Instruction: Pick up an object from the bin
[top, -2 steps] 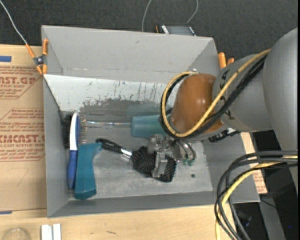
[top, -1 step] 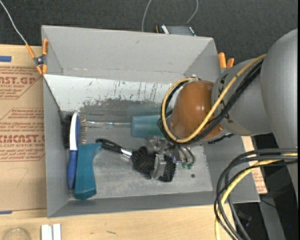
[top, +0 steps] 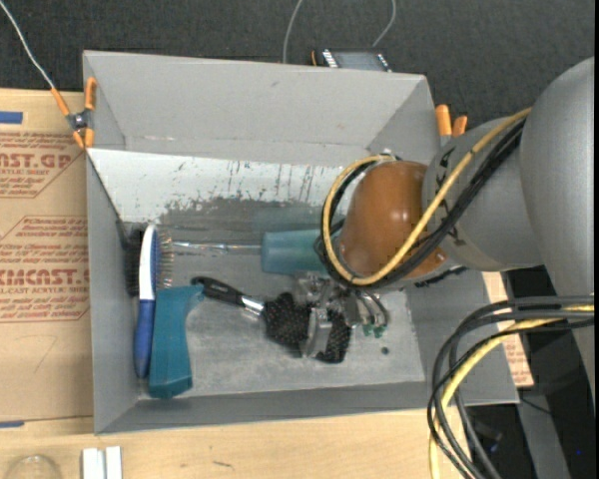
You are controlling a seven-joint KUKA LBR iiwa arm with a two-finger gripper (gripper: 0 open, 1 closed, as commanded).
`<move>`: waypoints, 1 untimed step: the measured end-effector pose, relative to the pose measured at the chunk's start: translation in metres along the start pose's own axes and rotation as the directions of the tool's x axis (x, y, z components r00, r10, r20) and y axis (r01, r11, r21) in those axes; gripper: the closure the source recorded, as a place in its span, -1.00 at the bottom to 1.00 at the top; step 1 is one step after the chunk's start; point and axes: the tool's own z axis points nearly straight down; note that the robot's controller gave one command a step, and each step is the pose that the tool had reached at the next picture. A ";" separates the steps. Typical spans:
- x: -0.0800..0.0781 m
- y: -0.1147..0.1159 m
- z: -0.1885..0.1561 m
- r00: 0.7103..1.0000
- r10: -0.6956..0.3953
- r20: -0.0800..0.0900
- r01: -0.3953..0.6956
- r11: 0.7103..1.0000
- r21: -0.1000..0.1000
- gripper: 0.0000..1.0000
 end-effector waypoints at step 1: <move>0.000 0.000 0.000 1.000 0.000 0.000 0.000 1.000 0.000 1.00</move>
Offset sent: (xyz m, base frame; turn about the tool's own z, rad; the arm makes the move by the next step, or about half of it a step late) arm 0.0000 0.0000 0.0000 0.0000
